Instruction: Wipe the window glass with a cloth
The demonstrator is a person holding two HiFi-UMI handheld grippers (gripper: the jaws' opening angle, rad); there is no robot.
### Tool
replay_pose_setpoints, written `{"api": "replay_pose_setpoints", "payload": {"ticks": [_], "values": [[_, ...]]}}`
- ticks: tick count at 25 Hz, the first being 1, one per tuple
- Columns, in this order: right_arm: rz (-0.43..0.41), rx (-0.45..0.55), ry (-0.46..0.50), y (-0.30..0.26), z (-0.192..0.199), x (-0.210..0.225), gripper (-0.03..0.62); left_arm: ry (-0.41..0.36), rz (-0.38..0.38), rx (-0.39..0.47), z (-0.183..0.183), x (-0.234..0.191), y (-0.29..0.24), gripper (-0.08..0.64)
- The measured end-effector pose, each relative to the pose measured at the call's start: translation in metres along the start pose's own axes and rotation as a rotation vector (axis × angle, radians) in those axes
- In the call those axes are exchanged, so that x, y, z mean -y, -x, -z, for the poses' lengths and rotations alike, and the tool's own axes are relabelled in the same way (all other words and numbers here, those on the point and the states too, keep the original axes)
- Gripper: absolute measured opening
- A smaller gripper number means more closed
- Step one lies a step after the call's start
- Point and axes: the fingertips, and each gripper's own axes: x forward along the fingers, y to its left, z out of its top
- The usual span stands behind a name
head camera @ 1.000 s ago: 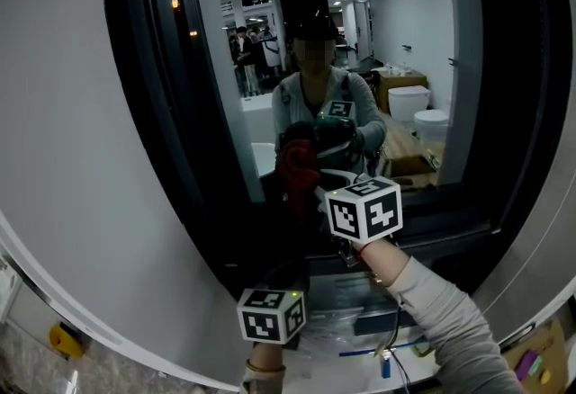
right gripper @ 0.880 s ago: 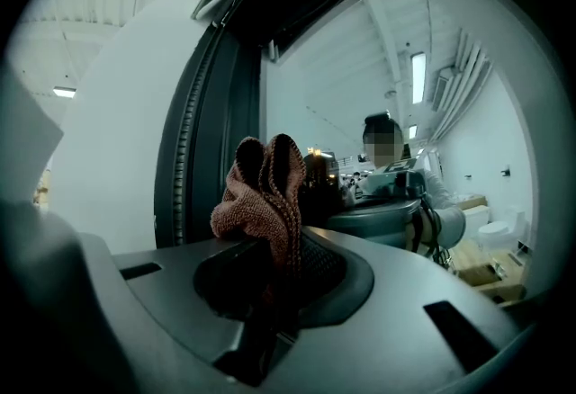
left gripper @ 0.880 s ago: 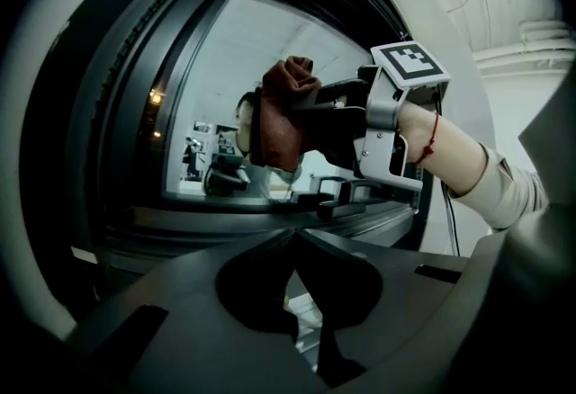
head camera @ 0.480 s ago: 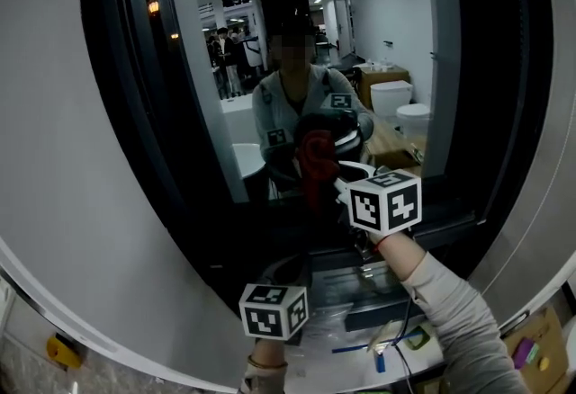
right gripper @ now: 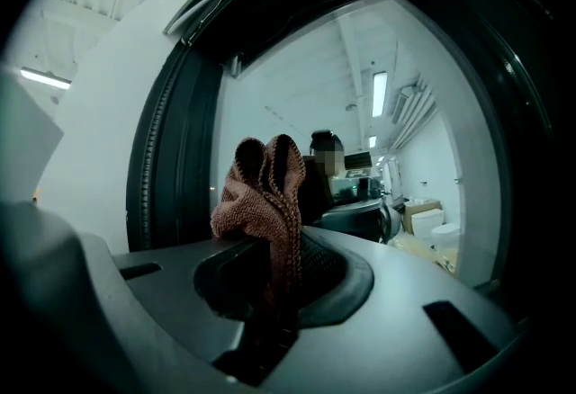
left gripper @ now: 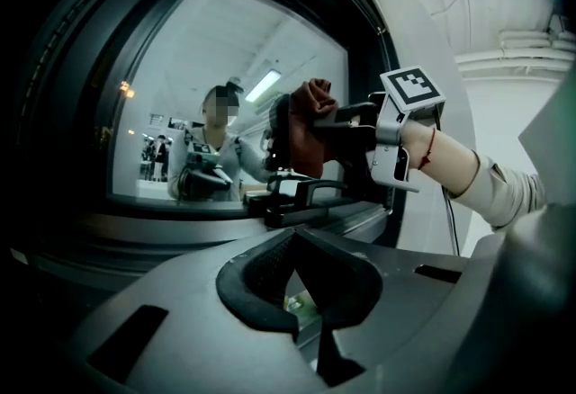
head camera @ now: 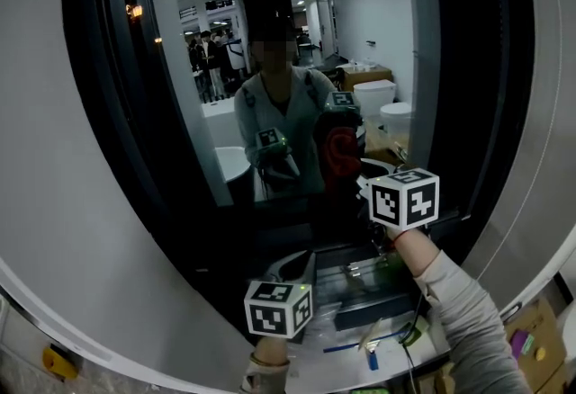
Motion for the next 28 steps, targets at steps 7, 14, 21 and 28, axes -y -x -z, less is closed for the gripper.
{"api": "replay_pose_setpoints", "payload": {"ticks": [7,14,21,28], "values": [[0.098,-0.005,-0.007,0.025,0.004,0.044,0.051,-0.011,0.048,-0.003,0.001,0.017,-0.013,0.005],[0.195,-0.014,-0.014,0.05,0.007,0.089,0.051,-0.018,0.093,-0.011,0.003,0.033,-0.03,0.005],[0.303,-0.019,-0.024,0.077,0.007,0.135,0.051,-0.032,0.139,-0.017,-0.003,0.05,-0.044,0.005],[0.388,-0.029,-0.054,0.1,0.014,0.172,0.051,-0.035,0.176,-0.021,-0.004,0.066,-0.057,0.005]]}}
